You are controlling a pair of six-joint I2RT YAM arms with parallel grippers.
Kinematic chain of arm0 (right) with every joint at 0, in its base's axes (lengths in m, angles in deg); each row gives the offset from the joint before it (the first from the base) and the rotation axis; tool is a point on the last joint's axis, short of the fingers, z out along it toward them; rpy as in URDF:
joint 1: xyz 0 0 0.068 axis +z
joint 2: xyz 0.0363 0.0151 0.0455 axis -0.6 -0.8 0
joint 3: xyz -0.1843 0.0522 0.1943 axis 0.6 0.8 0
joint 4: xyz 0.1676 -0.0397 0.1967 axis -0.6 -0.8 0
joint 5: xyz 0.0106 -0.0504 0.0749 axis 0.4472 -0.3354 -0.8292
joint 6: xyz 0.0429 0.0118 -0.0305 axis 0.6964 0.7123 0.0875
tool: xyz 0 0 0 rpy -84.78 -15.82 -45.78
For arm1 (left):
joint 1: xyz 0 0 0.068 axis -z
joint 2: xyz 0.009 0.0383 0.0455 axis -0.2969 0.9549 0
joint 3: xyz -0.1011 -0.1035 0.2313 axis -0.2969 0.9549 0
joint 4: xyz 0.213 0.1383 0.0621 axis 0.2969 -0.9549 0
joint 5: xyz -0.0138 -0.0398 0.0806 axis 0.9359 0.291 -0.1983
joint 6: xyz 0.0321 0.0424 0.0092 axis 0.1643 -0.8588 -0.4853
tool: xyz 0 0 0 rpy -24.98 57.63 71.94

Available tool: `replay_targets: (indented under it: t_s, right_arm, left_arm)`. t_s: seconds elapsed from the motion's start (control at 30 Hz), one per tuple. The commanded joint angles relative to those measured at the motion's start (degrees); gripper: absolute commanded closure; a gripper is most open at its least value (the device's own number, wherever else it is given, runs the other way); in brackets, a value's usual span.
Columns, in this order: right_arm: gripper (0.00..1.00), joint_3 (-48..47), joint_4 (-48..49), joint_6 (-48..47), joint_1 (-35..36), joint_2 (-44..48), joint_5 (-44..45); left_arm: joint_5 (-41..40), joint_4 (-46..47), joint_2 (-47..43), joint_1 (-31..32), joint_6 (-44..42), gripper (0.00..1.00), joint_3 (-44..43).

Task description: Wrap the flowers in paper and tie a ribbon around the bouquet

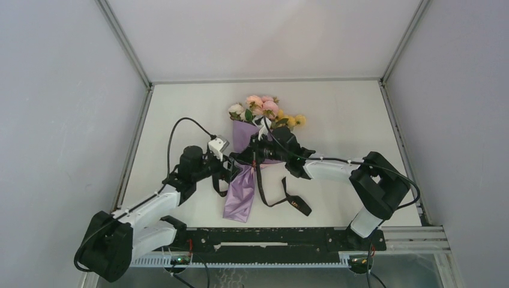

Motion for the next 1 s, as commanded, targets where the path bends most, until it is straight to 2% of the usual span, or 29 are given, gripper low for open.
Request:
replay_targets:
  t_s: [0.0, 0.07, 0.13, 0.3, 0.47, 0.63, 0.7, 0.77, 0.87, 0.9, 0.97]
  right_arm:
    - [1.0, -2.63, 1.22, 3.49, -1.17, 1.51, -0.2]
    - [1.0, -2.63, 1.92, 4.55, -1.81, 1.23, -0.22]
    - [1.0, -2.63, 2.15, 5.4, -2.38, 1.08, -0.5]
    - [1.0, -2.63, 1.91, 6.69, -3.26, 1.07, -1.08]
    - [1.0, -3.61, 0.03, 6.31, -3.26, 0.79, -1.73]
    - [1.0, -4.12, -0.68, 5.68, -3.28, 0.45, -2.75]
    - [1.0, -4.17, -0.63, 5.82, -3.37, 0.37, -3.0]
    - [1.0, -4.19, -0.79, 5.8, -3.43, 0.36, -2.99]
    - [1.0, -4.13, -2.51, 4.81, -3.38, 0.98, -2.24]
    - [0.96, -4.12, -3.62, 4.5, -3.44, 1.26, -1.93]
    - [0.81, -4.08, -7.63, 3.71, -4.3, 2.85, -1.49]
  left_arm:
    - [-3.44, 21.67, 1.33, 1.24, 9.92, 0.28, 3.63]
    - [-5.77, 26.19, 2.68, 2.27, 12.09, 0.39, 4.95]
    - [-7.78, 31.72, 4.6, 3.36, 12.93, 0.44, 6.12]
    - [-8.9, 37.9, 10.3, 4.75, 14.99, 0.41, 6.55]
    - [-8.96, 42.85, 15.55, 5.81, 14.03, 0.45, 5.67]
    - [-9.48, 46.25, 17.93, 7.05, 13.15, 0.62, 5.25]
    - [-9.7, 46.43, 18.71, 7.63, 13.17, 0.77, 5.19]
    - [-11.04, 46.93, 19.02, 8.03, 13.35, 0.97, 5.29]
    - [-10.88, 47.87, 18.64, 8.18, 12.41, 1.0, 5.29]
    - [-10.36, 47.94, 18.38, 8.2, 11.94, 1.0, 5.36]
    - [-10.12, 47.56, 17.93, 8.16, 11.26, 1.0, 5.84]
